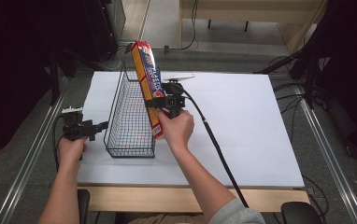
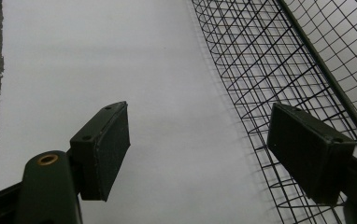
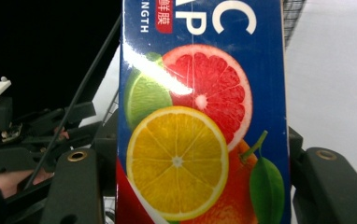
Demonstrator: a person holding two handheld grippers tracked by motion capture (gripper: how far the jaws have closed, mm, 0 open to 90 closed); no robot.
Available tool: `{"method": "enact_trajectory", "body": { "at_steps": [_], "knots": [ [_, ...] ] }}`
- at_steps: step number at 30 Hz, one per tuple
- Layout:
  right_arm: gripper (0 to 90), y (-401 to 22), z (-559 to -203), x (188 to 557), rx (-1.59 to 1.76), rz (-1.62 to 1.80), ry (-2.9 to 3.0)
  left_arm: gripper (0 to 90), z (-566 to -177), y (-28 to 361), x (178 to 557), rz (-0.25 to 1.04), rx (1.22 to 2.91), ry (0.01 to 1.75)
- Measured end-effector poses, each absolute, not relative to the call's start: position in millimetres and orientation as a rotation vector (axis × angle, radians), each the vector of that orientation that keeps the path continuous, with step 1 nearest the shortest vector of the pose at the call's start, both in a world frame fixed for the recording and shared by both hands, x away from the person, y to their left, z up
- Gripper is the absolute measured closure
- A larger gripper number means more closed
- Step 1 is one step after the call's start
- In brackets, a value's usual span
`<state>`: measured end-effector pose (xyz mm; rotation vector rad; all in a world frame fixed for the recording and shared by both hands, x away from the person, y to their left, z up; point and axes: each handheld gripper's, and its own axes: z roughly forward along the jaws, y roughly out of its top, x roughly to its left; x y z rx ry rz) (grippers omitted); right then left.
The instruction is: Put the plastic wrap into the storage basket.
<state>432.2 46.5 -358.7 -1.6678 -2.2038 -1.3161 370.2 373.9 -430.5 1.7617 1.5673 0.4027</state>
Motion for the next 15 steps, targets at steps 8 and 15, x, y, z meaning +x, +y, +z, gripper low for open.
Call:
{"method": "enact_trajectory", "body": {
  "at_steps": [8, 15],
  "knots": [
    [40.8, 78, -365, 432, -1.681, -1.31, -2.188, 22.1, -430, 374, 370, 0.398, 1.74, 1.565],
    [40.6, 94, -356, 427, -1.659, -1.32, -2.205, 22.1, -430, 375, 371, 0.396, 1.73, 1.561]
  ]
}}
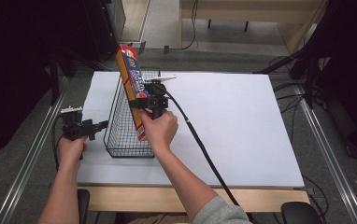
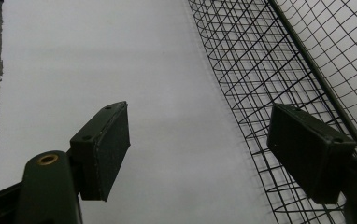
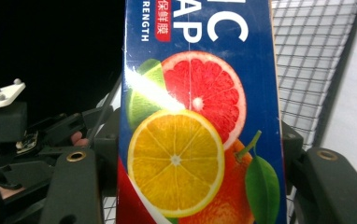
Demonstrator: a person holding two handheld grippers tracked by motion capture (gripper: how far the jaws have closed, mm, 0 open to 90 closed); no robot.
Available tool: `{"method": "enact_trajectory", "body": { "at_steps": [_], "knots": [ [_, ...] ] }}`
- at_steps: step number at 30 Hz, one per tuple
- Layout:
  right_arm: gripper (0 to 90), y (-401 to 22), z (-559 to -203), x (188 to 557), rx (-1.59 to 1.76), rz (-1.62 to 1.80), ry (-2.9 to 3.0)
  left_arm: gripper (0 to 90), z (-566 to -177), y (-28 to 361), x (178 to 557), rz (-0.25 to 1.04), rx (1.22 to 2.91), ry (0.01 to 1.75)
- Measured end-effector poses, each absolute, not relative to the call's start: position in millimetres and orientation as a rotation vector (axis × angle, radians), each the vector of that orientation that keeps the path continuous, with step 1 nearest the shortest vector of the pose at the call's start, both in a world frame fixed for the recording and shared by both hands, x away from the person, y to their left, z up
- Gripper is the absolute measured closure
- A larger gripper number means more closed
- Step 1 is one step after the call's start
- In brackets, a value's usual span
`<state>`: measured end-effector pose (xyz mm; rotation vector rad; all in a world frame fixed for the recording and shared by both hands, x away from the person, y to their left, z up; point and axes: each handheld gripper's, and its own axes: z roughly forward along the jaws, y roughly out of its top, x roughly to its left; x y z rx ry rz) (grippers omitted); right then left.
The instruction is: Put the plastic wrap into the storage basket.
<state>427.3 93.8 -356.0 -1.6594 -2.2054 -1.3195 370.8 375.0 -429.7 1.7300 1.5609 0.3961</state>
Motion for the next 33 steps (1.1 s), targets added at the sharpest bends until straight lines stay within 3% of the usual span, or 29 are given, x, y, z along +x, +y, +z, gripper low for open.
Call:
{"method": "enact_trajectory", "body": {
  "at_steps": [33],
  "knots": [
    [40.3, 115, -390, 417, -1.906, -1.302, -2.147, 22.1, -430, 374, 372, 0.389, 1.72, 1.551]
  ]
}}
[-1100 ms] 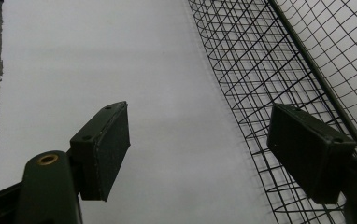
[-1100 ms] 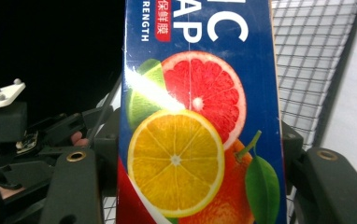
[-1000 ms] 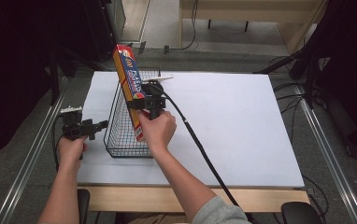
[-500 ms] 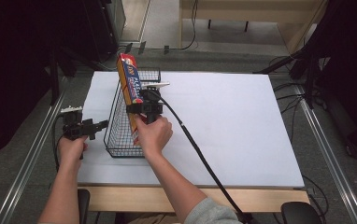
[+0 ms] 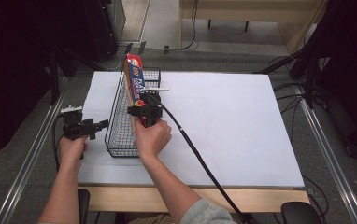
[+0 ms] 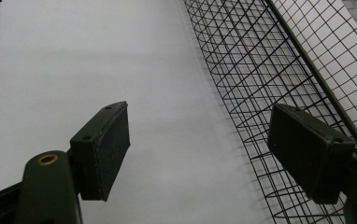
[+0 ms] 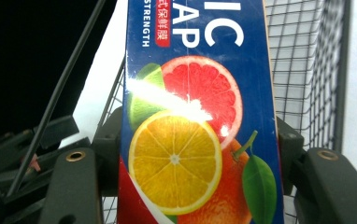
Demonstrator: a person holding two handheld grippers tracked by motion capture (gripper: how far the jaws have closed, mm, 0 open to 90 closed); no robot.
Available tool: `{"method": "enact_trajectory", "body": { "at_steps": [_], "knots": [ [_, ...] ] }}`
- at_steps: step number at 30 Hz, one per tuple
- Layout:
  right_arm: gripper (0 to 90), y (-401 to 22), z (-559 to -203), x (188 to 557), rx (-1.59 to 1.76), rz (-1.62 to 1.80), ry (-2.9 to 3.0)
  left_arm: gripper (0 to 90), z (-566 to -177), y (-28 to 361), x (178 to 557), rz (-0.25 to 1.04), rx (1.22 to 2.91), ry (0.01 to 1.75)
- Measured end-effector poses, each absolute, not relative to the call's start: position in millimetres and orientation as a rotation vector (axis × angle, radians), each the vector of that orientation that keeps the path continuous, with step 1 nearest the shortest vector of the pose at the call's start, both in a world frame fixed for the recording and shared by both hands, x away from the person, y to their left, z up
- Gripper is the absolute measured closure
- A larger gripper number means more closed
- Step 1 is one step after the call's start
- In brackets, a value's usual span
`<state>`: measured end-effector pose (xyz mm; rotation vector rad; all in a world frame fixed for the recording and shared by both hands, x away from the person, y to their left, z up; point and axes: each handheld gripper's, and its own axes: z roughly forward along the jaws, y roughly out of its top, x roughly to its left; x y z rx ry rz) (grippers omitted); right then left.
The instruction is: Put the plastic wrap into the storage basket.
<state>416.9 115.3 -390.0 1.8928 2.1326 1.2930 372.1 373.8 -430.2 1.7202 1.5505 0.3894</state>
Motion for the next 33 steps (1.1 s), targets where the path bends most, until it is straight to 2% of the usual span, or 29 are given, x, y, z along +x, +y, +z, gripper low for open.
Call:
{"method": "enact_trajectory", "body": {
  "at_steps": [4, 33],
  "knots": [
    [39.9, 112, -398, 418, 1.969, 1.296, 2.11, 22.1, -430, 373, 372, 0.392, 1.72, 1.548],
    [38.2, 135, -405, 414, 1.814, 1.038, 2.116, 22.1, -429, 374, 372, 0.395, 1.704, 1.545]
  ]
}}
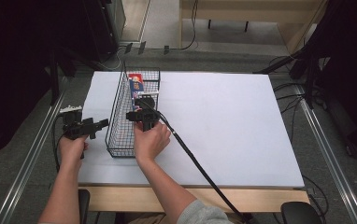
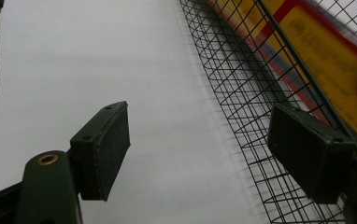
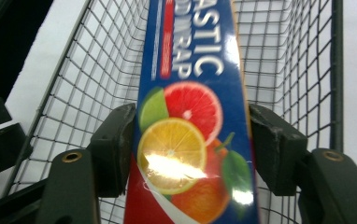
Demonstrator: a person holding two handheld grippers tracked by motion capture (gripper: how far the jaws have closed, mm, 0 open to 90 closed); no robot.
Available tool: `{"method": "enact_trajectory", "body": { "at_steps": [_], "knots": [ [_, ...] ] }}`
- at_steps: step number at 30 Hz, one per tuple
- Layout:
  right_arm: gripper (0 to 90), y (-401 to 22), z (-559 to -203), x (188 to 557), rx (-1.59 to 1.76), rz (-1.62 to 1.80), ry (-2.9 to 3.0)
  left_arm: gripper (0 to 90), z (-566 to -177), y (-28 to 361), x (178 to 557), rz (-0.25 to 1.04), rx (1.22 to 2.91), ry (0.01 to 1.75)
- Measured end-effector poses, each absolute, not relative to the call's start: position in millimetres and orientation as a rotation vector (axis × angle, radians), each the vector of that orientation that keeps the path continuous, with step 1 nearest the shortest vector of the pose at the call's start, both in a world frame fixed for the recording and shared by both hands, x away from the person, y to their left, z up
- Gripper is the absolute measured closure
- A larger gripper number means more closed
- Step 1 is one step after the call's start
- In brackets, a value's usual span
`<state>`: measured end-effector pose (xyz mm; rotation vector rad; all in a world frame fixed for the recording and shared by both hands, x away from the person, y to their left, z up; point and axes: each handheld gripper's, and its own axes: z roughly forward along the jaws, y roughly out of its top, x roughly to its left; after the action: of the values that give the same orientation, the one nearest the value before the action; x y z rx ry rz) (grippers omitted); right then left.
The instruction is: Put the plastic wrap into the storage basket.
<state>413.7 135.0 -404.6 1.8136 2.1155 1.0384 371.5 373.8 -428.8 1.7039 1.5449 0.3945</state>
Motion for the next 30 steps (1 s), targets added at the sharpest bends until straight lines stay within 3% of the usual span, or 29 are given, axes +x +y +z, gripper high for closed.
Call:
{"method": "enact_trajectory", "body": {
  "at_steps": [2, 4, 30],
  "knots": [
    [45.1, 135, -400, 407, 1.744, 1.118, 2.062, 22.1, -429, 373, 372, 0.396, 1.698, 1.545],
    [45.6, 132, -394, 404, 1.71, 1.223, 2.02, 22.1, -429, 373, 372, 0.395, 1.698, 1.545],
    [43.3, 105, -390, 415, 1.558, 1.269, 2.194, 22.1, -429, 375, 371, 0.395, 1.711, 1.548]
  ]
}}
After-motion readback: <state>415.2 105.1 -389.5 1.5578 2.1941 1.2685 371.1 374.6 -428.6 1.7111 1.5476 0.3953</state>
